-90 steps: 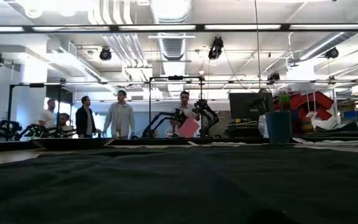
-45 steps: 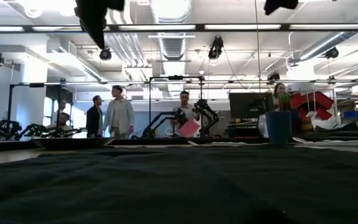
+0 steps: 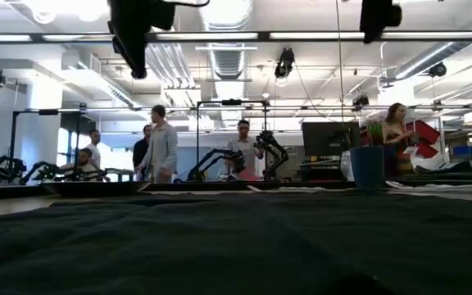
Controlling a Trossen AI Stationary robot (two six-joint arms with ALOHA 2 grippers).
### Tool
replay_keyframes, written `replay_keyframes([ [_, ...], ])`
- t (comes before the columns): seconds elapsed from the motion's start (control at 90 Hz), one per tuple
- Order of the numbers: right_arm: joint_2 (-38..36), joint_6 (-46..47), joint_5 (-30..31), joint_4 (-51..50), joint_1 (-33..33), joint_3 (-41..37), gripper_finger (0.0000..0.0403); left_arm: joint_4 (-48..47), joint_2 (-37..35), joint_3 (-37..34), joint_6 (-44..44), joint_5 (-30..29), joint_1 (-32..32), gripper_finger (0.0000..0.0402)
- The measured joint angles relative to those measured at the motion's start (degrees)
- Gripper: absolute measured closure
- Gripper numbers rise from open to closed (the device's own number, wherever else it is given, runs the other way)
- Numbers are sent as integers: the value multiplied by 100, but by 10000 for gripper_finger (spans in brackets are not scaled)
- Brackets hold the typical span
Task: Set table place
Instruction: Fold the black napkin
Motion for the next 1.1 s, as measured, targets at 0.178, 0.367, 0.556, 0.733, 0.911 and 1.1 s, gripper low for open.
replay_keyframes([
  [0.178, -167, 4, 23, 563, -2, -976, 216, 203, -3, -532, 61, 71, 182, 217],
  [0.367, -467, 264, -11, 1202, -2, -1864, 219, 564, -46, -1130, 100, 303, 265, 226],
  [0.556, -574, 314, -13, 1343, -7, -2293, 218, 853, -57, -1465, 101, 509, 265, 236],
  [0.733, -583, 383, -17, 1370, -7, -2431, 217, 946, -59, -1585, 100, 608, 265, 240],
  [0.911, -585, 408, -17, 1438, -7, -2439, 217, 980, -83, -1588, 115, 605, 265, 239],
  [1.1, -587, 417, -20, 1526, -7, -2439, 219, 987, -85, -1588, 115, 606, 265, 231],
])
